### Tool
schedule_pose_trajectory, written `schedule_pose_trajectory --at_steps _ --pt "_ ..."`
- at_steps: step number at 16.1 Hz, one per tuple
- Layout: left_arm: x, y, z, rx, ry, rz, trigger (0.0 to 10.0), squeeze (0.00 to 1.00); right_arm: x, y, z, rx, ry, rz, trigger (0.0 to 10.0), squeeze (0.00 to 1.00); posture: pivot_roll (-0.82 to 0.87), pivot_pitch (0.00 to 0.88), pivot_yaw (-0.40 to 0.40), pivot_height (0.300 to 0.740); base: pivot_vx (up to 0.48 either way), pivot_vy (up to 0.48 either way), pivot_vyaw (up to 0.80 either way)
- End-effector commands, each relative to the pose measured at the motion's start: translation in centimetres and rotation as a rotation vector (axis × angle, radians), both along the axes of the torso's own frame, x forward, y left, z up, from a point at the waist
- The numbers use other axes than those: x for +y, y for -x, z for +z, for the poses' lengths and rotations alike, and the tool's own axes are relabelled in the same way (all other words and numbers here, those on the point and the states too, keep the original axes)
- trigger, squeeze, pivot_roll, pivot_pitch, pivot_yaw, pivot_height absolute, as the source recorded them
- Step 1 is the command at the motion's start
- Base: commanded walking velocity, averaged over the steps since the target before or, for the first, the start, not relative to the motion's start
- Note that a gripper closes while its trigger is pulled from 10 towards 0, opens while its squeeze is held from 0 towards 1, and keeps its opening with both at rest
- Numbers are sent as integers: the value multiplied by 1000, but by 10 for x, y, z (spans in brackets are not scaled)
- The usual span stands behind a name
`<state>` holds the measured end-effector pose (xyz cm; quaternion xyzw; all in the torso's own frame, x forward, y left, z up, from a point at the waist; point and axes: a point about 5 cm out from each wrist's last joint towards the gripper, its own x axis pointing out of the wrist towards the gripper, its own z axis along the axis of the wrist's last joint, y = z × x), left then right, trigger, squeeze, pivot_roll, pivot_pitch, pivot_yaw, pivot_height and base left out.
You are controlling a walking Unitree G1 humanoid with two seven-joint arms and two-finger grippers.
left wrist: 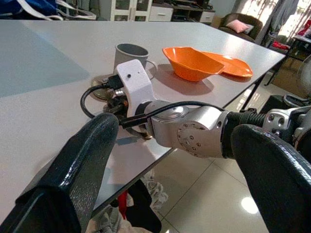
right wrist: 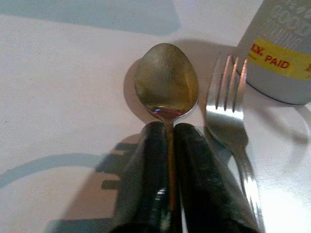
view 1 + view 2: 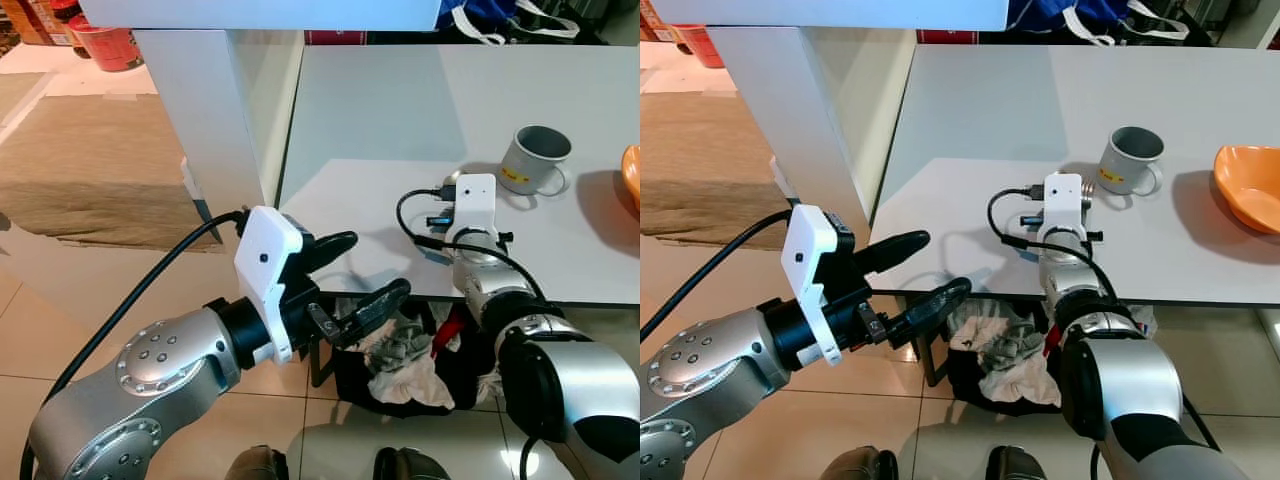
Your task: Setting the table
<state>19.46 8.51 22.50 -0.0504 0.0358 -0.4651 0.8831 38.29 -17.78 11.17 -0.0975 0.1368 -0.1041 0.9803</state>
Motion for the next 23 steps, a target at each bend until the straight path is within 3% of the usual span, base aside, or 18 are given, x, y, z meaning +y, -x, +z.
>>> schedule_pose_trajectory --at_steps 1,11,18,19,20,23 --pt "-1 3 0 -5 -2 -15 10000 0 6 7 -17 85 -20 23 10000 1000 204 136 61 728 0 0 0" --pt "-3 1 0 -7 11 -14 10000 0 7 3 -9 56 39 51 10000 1000 193 131 55 728 0 0 0" --pt "-3 -4 -1 -14 15 -12 10000 0 18 -3 1 18 72 112 10000 1000 178 95 44 728 0 0 0" --pt "-3 -5 -1 -16 16 -11 10000 0 20 -4 4 6 96 127 10000 82 178 90 43 728 0 0 0" --pt "-3 -6 -2 -19 16 -11 10000 0 24 -7 10 -20 105 143 10000 0 173 85 41 728 0 0 0" --pt "-1 -12 -4 -34 3 12 10000 0 38 -17 38 -147 122 199 10000 0 155 65 35 728 0 0 0"
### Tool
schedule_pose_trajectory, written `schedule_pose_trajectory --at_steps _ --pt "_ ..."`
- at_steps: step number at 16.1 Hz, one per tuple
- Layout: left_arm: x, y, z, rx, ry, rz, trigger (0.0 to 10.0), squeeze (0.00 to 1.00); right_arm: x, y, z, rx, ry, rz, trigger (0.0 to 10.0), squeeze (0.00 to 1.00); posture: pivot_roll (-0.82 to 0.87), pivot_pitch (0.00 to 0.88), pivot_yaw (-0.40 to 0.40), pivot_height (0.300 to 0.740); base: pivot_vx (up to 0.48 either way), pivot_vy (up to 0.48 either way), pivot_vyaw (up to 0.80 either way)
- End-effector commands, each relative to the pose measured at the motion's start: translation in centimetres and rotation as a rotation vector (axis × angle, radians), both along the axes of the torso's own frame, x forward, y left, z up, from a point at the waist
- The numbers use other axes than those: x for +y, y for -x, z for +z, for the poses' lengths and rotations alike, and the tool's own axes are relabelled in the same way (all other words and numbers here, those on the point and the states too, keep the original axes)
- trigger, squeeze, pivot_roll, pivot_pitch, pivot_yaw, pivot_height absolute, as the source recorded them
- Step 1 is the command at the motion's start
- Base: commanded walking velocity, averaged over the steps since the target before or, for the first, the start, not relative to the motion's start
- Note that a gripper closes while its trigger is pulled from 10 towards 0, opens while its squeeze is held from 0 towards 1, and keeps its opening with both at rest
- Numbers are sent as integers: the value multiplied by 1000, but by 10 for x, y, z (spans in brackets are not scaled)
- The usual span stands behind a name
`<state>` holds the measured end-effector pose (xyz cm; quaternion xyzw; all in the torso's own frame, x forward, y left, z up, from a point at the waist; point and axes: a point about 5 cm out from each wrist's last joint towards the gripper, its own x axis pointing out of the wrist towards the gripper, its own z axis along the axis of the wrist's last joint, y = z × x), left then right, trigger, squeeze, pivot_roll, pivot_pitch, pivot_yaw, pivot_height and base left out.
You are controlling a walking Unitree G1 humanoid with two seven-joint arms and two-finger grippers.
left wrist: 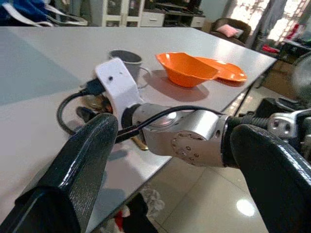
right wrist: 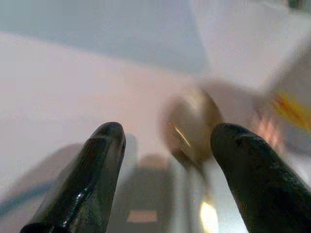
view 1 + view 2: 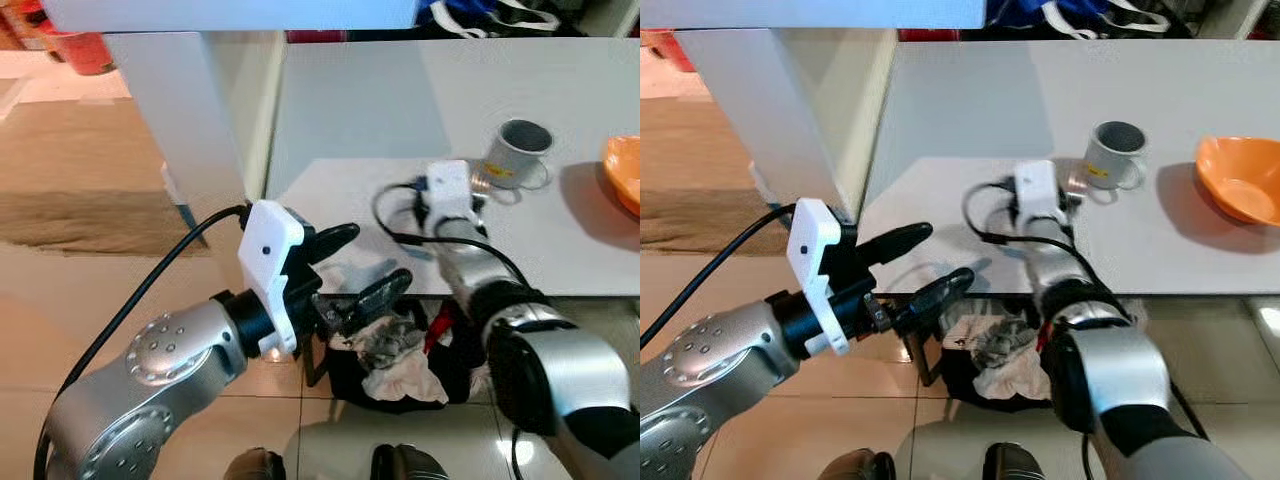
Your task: Setting the table
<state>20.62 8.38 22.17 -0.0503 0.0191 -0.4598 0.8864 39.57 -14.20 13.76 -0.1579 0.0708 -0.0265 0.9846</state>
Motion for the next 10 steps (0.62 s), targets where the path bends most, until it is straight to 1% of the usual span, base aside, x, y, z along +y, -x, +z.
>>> schedule_pose_trajectory --at_steps 1,2,3,5,6,7,8,9,10 --pt "0 -5 -3 -10 -16 9 10000 0 7 -8 27 -114 16 40 10000 0 144 55 32 728 0 0 0" --pt "1 -11 -7 -16 -30 45 10000 0 10 -11 40 -173 15 54 10000 0 131 46 28 728 0 0 0" --pt "6 -23 -16 -30 -66 130 10000 0 7 -14 57 -260 18 49 10000 0 108 27 25 728 0 0 0" --pt "13 -36 -25 -20 -56 228 10000 0 -3 -14 68 -327 28 12 10000 0 70 3 21 728 0 0 0" --pt "15 -41 -33 -11 -59 270 10000 0 -15 -12 71 -373 56 -25 10000 0 51 0 19 728 0 0 0" --pt "16 -45 -40 -8 -47 299 10000 0 -30 -7 67 -389 70 -94 10000 0 21 0 15 728 0 0 0" --pt "15 -46 -42 -10 -41 303 10000 0 -36 -5 64 -388 70 -121 10000 0 21 0 15 728 0 0 0" --pt "12 -48 -47 -19 -44 299 10000 0 -46 2 54 -390 93 -158 10000 0 8 0 14 728 0 0 0" --pt "9 -50 -50 -11 -16 301 10000 0 -56 14 44 -415 131 -201 10000 0 -18 0 17 728 0 -480 0"
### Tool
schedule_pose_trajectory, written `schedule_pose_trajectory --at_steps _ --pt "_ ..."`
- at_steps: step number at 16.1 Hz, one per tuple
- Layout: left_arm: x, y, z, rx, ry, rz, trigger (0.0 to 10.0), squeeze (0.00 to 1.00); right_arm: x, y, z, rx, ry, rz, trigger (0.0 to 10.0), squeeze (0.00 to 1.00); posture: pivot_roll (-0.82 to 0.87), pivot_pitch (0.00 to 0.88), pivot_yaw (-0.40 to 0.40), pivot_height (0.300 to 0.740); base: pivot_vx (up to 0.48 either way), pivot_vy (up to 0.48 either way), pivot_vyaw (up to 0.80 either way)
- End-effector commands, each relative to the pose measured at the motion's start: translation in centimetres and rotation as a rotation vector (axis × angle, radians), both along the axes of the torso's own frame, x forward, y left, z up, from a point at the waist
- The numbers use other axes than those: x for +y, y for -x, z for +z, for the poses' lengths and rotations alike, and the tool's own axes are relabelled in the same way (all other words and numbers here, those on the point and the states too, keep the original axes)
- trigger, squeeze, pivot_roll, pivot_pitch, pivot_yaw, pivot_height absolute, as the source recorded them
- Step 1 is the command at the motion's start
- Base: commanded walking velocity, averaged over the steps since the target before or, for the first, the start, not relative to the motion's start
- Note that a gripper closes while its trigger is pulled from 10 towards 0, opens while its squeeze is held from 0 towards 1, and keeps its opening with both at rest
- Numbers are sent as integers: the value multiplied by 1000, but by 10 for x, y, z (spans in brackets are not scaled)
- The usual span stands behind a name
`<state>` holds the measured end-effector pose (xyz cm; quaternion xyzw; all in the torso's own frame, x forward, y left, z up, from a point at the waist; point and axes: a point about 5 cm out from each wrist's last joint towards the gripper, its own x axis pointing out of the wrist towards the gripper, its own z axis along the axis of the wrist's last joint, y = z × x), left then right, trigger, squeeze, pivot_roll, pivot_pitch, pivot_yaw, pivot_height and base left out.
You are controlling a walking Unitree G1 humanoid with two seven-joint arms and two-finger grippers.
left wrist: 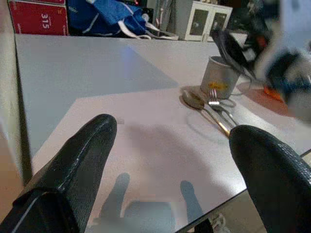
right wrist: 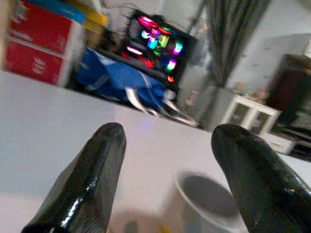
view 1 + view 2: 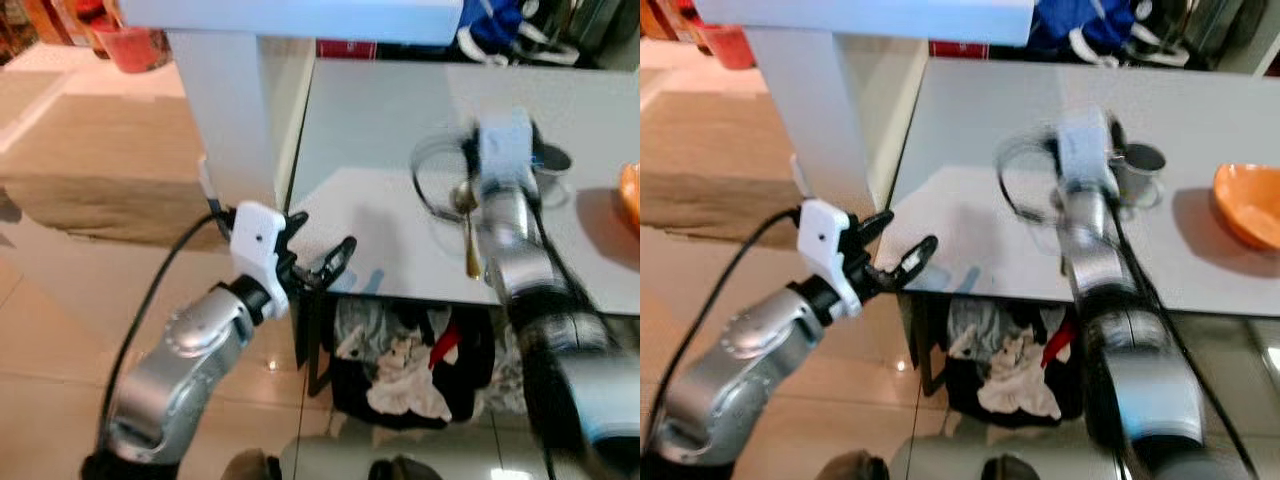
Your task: Setting the table
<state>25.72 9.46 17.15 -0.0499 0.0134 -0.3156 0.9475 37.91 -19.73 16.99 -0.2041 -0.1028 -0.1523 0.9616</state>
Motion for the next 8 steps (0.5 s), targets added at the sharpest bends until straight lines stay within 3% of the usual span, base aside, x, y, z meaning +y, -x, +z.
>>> schedule_pose_trajectory --at_steps 1,2,4,6,8 --pt "-3 -4 -3 -6 10 4 10000 0 -7 7 2 -36 20 -47 10000 0 -38 0 20 728 0 -472 0" --pt "-4 -10 -7 -4 16 41 10000 0 -18 22 -15 -8 17 -79 10000 0 -47 0 24 728 0 -465 0" --pt "-1 -18 -12 0 5 88 10000 0 -24 30 -24 12 4 -105 10000 0 -65 0 36 728 0 -457 0" --pt "0 -23 -23 -2 -56 112 10000 0 -12 33 -21 0 47 -57 10000 0 -66 0 45 728 150 -396 0" --pt "2 -24 -25 -9 -55 128 10000 0 4 36 -22 -3 47 -2 10000 0 -56 0 42 728 319 -356 0"
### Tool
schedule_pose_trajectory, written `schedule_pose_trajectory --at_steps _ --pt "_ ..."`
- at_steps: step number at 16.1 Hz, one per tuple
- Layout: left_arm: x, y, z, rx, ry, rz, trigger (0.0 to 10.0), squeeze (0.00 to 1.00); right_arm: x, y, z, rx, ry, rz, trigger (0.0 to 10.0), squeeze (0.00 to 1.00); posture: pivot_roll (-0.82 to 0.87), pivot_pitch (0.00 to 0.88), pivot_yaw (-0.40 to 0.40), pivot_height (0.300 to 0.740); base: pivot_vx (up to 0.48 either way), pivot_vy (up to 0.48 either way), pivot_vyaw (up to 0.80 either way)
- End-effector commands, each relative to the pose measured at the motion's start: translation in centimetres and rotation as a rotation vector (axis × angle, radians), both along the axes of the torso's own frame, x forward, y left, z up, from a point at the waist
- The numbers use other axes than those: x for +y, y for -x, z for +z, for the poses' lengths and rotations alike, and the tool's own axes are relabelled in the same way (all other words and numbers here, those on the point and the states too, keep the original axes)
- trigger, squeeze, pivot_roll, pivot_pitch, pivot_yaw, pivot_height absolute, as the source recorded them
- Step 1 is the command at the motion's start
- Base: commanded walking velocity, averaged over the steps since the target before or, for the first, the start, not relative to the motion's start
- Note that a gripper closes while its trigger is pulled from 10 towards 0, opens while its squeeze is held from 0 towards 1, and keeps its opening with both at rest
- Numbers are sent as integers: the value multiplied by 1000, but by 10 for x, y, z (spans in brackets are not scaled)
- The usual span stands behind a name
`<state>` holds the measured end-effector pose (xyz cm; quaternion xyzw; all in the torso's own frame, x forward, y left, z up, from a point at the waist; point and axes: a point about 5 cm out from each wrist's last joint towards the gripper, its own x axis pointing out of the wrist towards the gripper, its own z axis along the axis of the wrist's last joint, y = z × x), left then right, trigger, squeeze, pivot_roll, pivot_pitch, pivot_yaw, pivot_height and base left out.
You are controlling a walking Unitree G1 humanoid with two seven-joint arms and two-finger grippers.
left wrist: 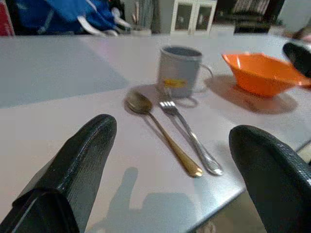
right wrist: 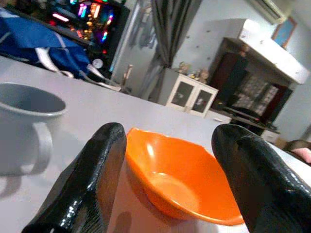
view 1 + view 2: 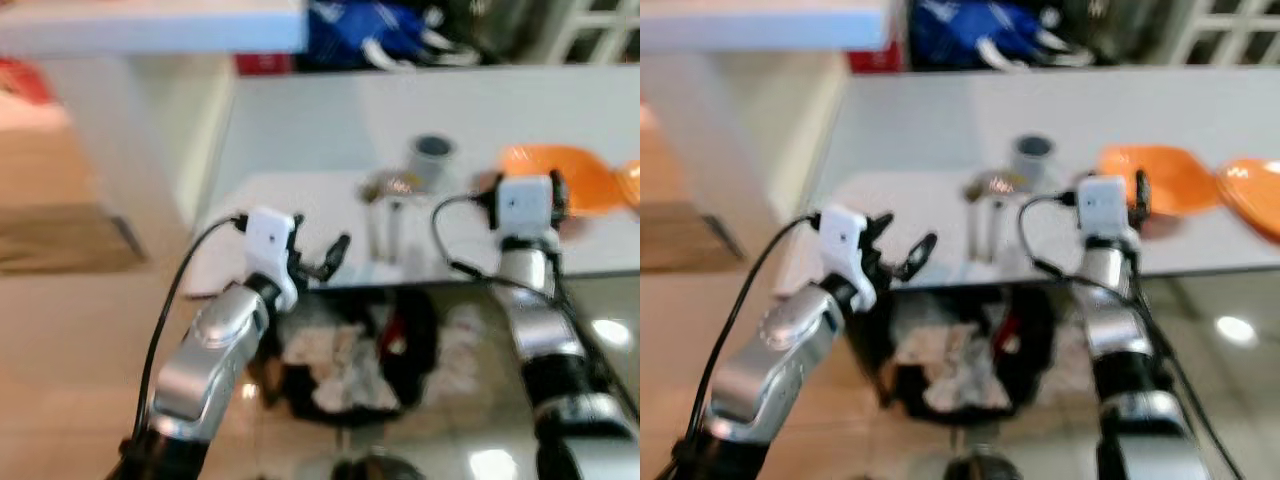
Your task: Setting the table
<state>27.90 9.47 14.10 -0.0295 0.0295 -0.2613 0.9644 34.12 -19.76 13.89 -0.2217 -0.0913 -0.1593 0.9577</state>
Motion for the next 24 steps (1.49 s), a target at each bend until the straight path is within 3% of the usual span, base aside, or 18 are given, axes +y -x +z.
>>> schedule_pose_trajectory --at_steps 1,5,14,19,22,24 --pt "2 -3 6 -36 -5 17 10000 0 8 -1 10 -28 22 31 10000 0 -56 0 42 728 334 -341 0" --pt "3 -4 7 -77 -20 35 10000 0 23 0 11 -33 20 97 10000 0 -44 0 38 728 367 -303 0" --pt "-5 1 12 -138 -32 -20 10000 0 30 5 16 -48 34 127 10000 0 -49 0 38 728 312 -202 0" --pt "-12 -1 9 -65 -51 -76 10000 0 28 5 22 -70 58 125 10000 0 -56 0 42 728 0 0 0" --pt "-13 -3 21 -149 -83 -96 10000 0 24 5 24 -77 69 110 10000 0 -61 0 47 728 0 0 0" --pt "-13 -3 20 -144 -74 -102 10000 0 18 5 21 -61 62 85 10000 0 -64 0 50 728 0 0 0"
